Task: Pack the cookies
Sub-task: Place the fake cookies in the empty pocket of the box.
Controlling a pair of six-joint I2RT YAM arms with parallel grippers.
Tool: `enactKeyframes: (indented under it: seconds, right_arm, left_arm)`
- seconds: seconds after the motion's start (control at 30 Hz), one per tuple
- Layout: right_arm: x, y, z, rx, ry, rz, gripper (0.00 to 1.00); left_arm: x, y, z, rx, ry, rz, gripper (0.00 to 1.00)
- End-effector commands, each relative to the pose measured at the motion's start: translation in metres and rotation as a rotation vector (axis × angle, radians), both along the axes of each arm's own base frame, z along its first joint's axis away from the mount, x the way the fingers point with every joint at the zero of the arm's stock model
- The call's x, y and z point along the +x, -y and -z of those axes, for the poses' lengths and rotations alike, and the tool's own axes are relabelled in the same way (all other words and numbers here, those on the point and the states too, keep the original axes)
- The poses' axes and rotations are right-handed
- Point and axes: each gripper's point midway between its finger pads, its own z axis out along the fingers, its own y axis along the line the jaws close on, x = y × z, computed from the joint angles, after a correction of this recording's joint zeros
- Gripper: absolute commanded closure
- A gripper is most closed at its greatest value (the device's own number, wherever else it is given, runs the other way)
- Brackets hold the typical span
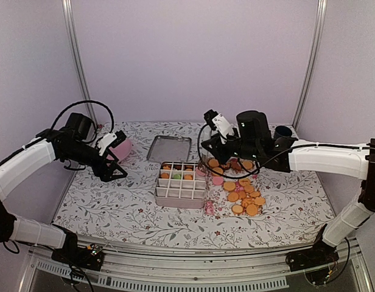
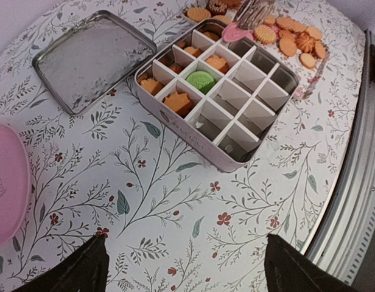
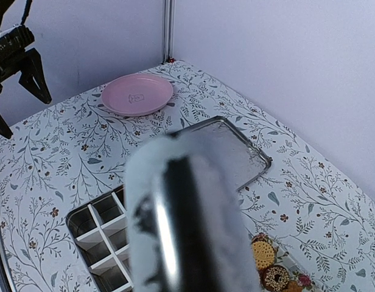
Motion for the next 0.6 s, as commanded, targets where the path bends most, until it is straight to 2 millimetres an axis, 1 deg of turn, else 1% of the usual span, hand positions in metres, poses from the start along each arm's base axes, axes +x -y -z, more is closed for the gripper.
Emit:
enactKeyframes:
  seconds: [0.0, 0.03, 0.13, 0.23, 0.27, 0.37, 0.57]
  right_arm:
    - [0.007, -0.008, -0.015, 0.036, 0.038, -0.017, 1.00]
    - [0.006, -0.009, -0.015, 0.035, 0.036, -0.018, 1.00]
    - [0.005, -0.009, -0.016, 0.038, 0.036, -0.023, 0.87]
    - [0.005, -0.007, -0.021, 0.047, 0.043, -0.016, 0.82]
    - [0.005, -0.006, -0.023, 0.051, 0.045, -0.016, 0.82]
    - [0.003, -0.004, -0.032, 0.070, 0.051, -0.014, 0.74]
    - [-0.003, 0.001, -0.041, 0.093, 0.057, -0.013, 0.68]
  left_arm:
    - [-0.001, -0.004, 0.000, 0.006, 0.013, -0.004, 0.11]
    - [-0.001, -0.004, -0.001, 0.005, 0.015, -0.004, 0.11]
    - [0.000, -0.003, -0.001, 0.005, 0.018, -0.005, 0.10]
    - [0.001, -0.004, -0.002, 0.004, 0.020, -0.009, 0.10]
    - [0.002, -0.003, -0.003, 0.002, 0.021, -0.010, 0.09]
    - [0.002, -0.003, -0.004, 0.000, 0.020, -0.012, 0.09]
    - [0.002, -0.003, -0.007, -0.003, 0.028, -0.012, 0.09]
